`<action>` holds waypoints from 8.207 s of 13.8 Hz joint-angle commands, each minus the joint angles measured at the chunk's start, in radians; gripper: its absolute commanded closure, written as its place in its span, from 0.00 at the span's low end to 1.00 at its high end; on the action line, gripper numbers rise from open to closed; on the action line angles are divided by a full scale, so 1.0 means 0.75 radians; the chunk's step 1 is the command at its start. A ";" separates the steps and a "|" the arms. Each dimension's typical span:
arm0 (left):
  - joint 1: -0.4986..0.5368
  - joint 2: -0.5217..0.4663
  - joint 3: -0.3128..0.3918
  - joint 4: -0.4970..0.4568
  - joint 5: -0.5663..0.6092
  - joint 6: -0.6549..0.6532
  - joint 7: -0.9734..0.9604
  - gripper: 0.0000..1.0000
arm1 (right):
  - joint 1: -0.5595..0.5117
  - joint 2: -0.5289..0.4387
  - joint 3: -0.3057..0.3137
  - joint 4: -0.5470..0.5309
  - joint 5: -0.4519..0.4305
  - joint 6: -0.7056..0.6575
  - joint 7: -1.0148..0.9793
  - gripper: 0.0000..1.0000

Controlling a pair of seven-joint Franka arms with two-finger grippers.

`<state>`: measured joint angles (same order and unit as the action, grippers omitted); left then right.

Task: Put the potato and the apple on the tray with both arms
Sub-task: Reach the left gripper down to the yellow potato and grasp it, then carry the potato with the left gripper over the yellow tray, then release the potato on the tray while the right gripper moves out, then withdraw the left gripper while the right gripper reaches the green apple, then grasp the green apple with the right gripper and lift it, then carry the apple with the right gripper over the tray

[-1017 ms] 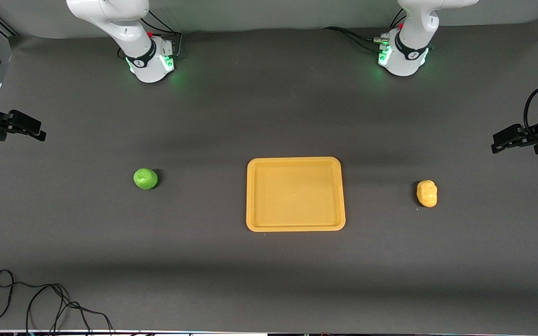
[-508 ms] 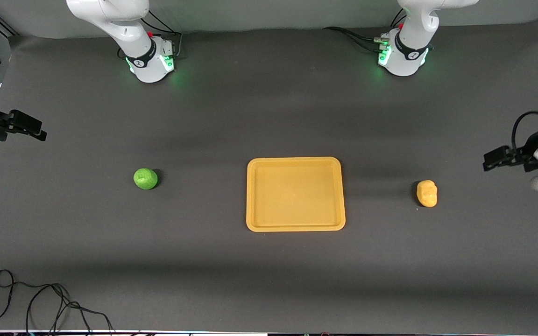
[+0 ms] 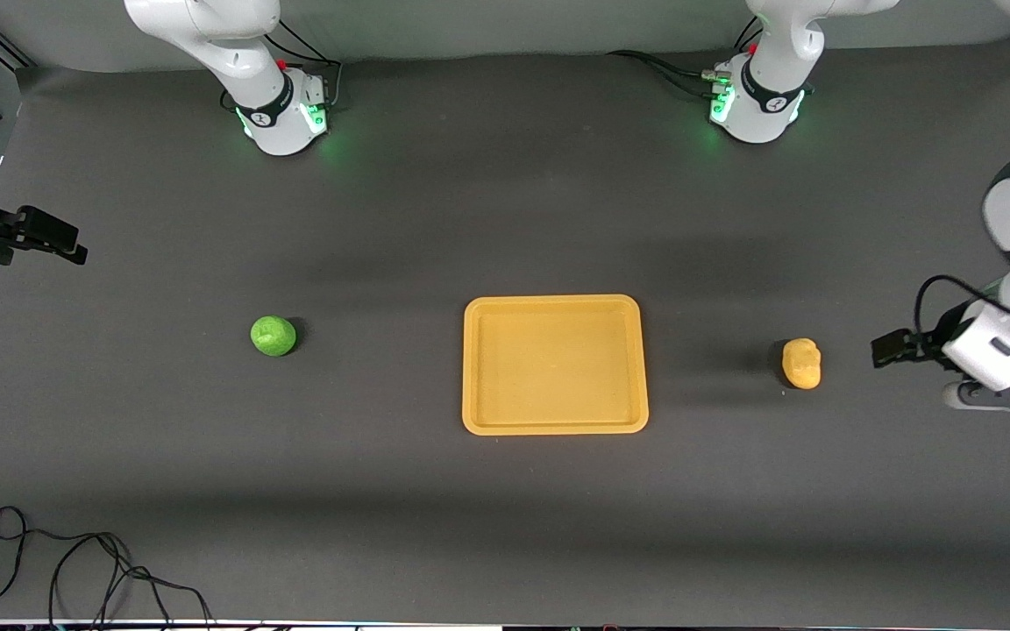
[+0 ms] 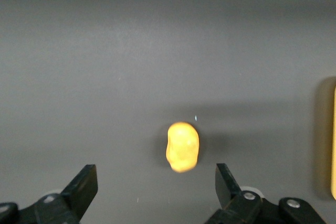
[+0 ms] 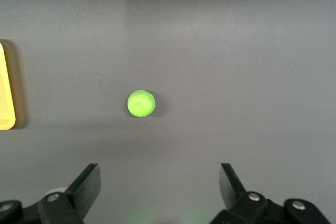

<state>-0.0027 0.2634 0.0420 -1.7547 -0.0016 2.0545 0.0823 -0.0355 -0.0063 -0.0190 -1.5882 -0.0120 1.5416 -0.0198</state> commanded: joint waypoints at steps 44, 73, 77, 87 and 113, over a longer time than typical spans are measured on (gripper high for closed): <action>-0.512 0.530 -0.214 0.147 -0.268 0.243 -0.549 0.00 | 0.119 0.006 0.015 -0.022 0.002 0.076 0.049 0.00; 0.030 -0.161 -0.142 0.129 0.074 -0.348 -0.223 0.00 | 0.338 0.384 -0.157 -1.046 0.000 1.638 -0.061 0.00; -0.039 -0.196 -0.013 0.125 -0.022 -0.463 -0.085 0.00 | 0.346 0.444 -0.155 -1.065 0.000 1.655 -0.062 0.00; -0.064 -0.216 0.044 0.108 0.004 -0.479 -0.079 0.02 | 0.346 0.340 -0.146 -0.726 0.018 1.135 -0.053 0.49; -0.066 -0.229 0.052 0.135 -0.020 -0.461 -0.092 0.00 | 1.131 1.511 -0.142 0.923 0.061 0.879 1.190 0.54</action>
<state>-0.0424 0.1056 0.0731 -1.6422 -0.0147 1.7150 -0.0071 0.7934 1.0810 -0.1129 -0.9511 0.0357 2.1844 0.8337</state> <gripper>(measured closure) 0.000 0.225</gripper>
